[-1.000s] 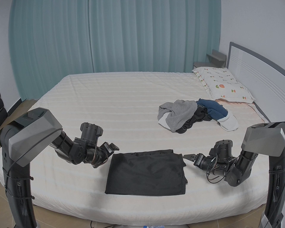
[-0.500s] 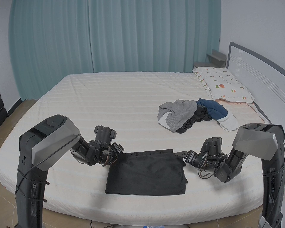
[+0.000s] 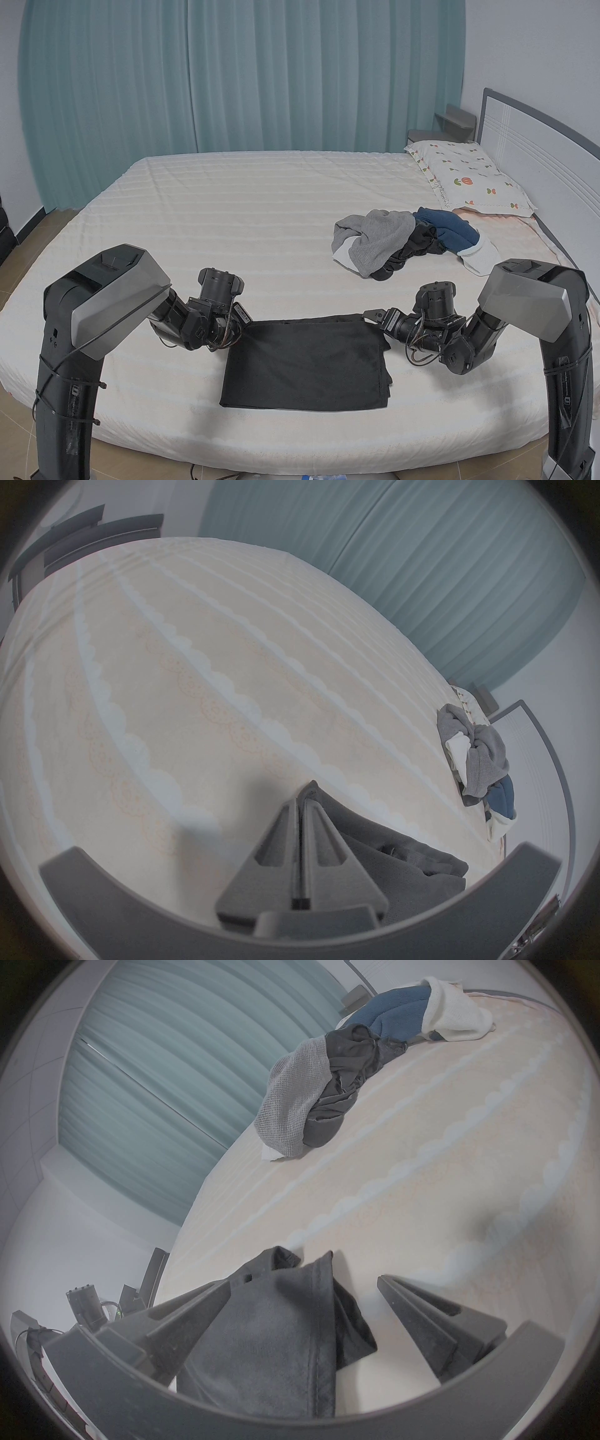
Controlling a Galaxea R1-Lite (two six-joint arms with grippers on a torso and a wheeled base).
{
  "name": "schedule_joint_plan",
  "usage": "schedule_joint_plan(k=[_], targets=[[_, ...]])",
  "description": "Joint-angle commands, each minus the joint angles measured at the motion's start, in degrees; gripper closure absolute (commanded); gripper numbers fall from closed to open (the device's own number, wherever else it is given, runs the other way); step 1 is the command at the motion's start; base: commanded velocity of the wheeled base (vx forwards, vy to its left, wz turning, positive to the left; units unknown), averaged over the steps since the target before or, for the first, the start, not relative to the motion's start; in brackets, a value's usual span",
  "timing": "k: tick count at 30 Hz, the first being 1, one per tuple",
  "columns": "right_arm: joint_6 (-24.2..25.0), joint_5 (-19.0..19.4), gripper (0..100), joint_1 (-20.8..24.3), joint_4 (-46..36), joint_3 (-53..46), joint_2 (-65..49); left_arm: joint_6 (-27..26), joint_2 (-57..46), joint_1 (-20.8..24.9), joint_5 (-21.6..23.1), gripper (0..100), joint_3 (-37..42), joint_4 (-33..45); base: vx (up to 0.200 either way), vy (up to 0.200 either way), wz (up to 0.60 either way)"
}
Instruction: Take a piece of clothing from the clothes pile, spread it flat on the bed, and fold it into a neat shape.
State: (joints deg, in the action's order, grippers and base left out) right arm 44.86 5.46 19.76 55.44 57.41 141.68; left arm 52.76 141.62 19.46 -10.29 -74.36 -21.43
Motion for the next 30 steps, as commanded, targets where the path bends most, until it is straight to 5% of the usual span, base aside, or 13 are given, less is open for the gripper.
schedule_joint_plan(k=[1,4,5,30], targets=[[-0.1,-1.5,0,0.5,-1.1,4.4,2.1,0.1,-0.1,-0.1,-0.2,100,0.0,0.0,0.0,0.0,0.0],[-0.2,-1.5,0,0.7,-1.5,5.4,2.4,0.1,0.0,0.0,-0.3,100,0.3,0.0,0.0,0.0,0.0],[-0.3,-1.5,100,0.9,-2.9,6.0,2.3,0.1,-0.1,0.0,-0.3,100,0.4,0.0,0.0,0.0,0.0],[0.1,-5.2,100,0.4,-5.8,9.8,1.1,0.1,0.0,0.1,-0.5,100,0.7,0.3,0.0,0.0,0.0]])
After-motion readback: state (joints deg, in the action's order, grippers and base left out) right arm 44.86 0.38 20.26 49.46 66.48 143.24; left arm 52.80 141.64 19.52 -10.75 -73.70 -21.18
